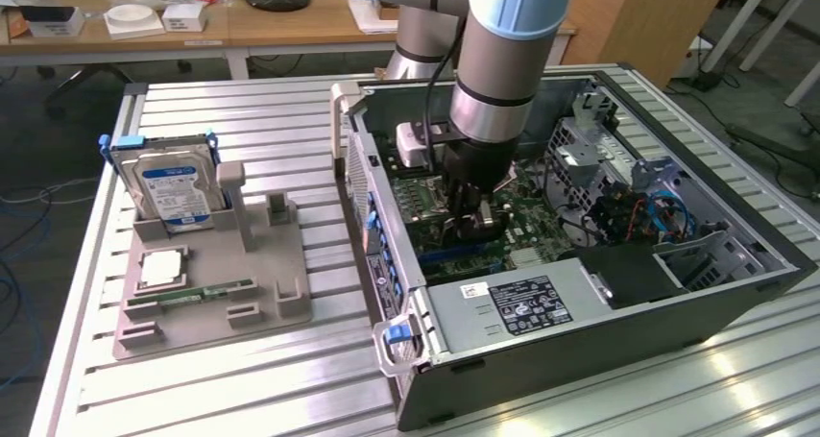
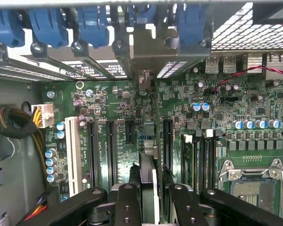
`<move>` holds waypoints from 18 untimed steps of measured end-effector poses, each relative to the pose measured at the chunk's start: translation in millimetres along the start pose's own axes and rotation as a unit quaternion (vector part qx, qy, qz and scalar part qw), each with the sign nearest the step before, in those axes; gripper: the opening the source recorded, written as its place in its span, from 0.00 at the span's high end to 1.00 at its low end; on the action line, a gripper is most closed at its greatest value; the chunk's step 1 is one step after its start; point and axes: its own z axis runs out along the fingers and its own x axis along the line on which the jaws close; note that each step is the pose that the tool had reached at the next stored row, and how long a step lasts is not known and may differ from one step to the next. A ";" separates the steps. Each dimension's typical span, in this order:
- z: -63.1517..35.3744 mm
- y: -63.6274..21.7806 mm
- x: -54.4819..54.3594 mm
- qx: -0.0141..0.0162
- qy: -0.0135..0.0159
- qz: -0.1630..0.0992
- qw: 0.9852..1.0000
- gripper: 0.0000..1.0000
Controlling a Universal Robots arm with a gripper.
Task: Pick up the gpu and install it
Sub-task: 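Insert the gpu into the slot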
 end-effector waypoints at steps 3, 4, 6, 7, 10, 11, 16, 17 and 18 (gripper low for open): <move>-0.8 0.0 0.0 0.000 0.000 0.000 1.000 0.72; -1.0 0.0 0.0 0.000 0.000 0.000 1.000 0.72; -1.3 0.0 0.0 0.000 0.000 0.000 1.000 0.72; -1.4 0.0 0.0 0.000 0.000 0.000 1.000 0.72; -1.6 -0.1 0.8 0.000 0.000 0.000 1.000 0.72; -1.5 -0.2 1.4 0.000 0.000 0.000 1.000 0.72; -1.5 -0.2 3.9 0.000 0.000 0.000 1.000 0.72; -1.5 -0.3 4.0 0.000 0.000 0.000 1.000 0.72; -1.5 -0.3 4.1 0.000 0.000 0.000 1.000 0.72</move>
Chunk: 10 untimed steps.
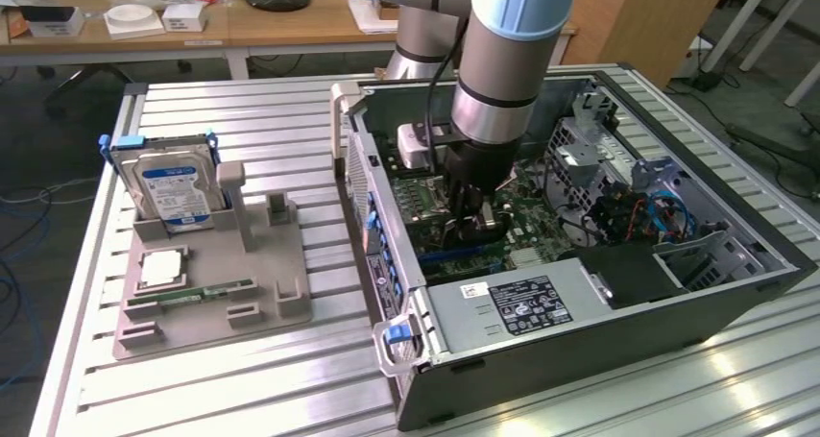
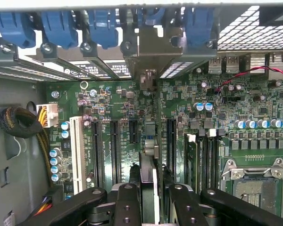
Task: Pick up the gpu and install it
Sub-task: 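Insert the gpu into the slot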
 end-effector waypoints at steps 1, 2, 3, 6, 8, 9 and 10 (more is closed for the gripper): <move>0.0 0.0 0.0 0.000 0.000 0.000 1.000 0.72; 0.0 0.0 0.0 0.000 0.000 0.000 1.000 0.72; 0.0 0.0 0.0 0.000 0.000 -0.001 1.000 0.72; 0.0 0.0 0.0 0.000 0.000 -0.002 1.000 0.72; 0.0 0.0 0.0 0.000 0.000 -0.003 1.000 0.72; 0.0 0.0 -0.3 0.000 0.000 -0.003 1.000 0.72; 0.5 0.0 -0.6 0.000 0.000 -0.003 1.000 0.72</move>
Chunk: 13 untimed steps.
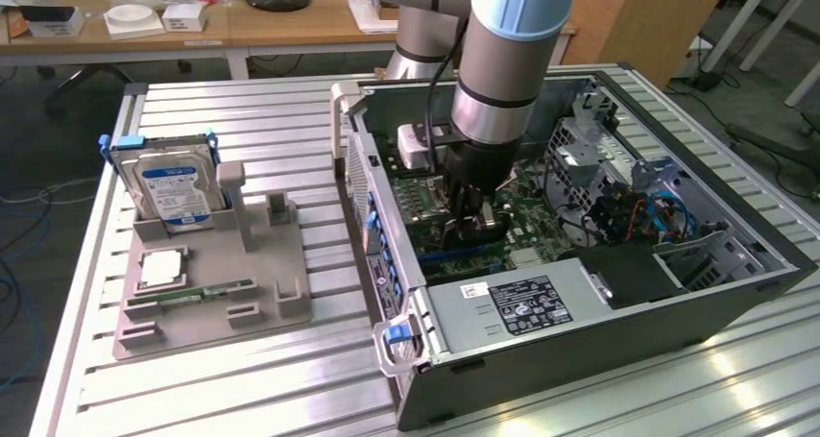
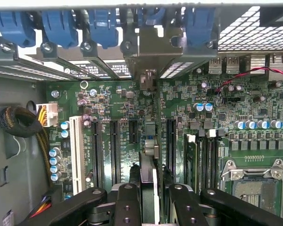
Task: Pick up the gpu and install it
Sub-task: 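Insert the gpu into the slot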
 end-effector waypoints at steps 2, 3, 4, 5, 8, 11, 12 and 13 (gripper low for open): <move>0.6 0.0 0.0 0.000 0.000 0.000 1.000 0.72; 0.6 0.0 0.0 0.000 0.000 0.000 1.000 0.72; 0.6 0.0 0.0 0.000 0.000 0.000 1.000 0.72; 0.6 0.0 0.0 0.000 0.000 0.000 1.000 0.72; 0.8 0.1 -0.6 0.000 0.000 0.000 1.000 0.72; 0.7 0.1 -1.9 0.000 0.000 0.000 1.000 0.72; 0.7 0.2 -2.2 0.000 0.000 0.000 1.000 0.72; 0.7 0.4 -2.4 0.000 0.000 0.000 1.000 0.72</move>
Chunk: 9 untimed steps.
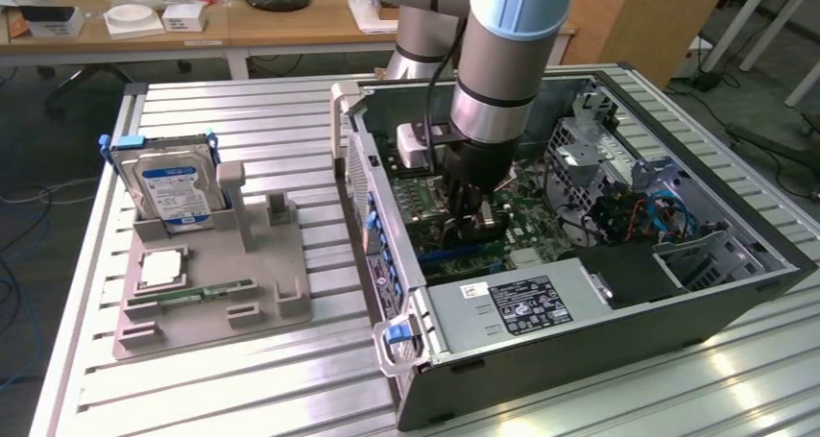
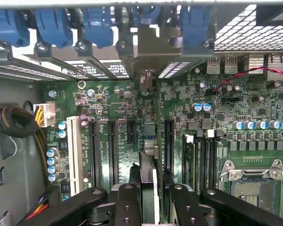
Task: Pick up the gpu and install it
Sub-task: 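Insert the gpu into the slot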
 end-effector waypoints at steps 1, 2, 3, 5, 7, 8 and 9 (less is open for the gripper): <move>0.0 0.5 0.0 0.000 0.000 0.000 1.000 0.72; 0.0 0.9 0.0 0.000 0.000 0.000 1.000 0.72; 0.0 1.2 0.0 0.000 0.000 0.000 1.000 0.72; 0.1 1.3 0.0 0.000 0.000 0.000 1.000 0.72; 0.3 1.4 0.0 0.000 0.000 0.000 1.000 0.72; 0.5 1.5 0.1 0.000 0.000 0.000 1.000 0.72; 0.9 1.5 0.0 0.000 0.000 0.000 1.000 0.72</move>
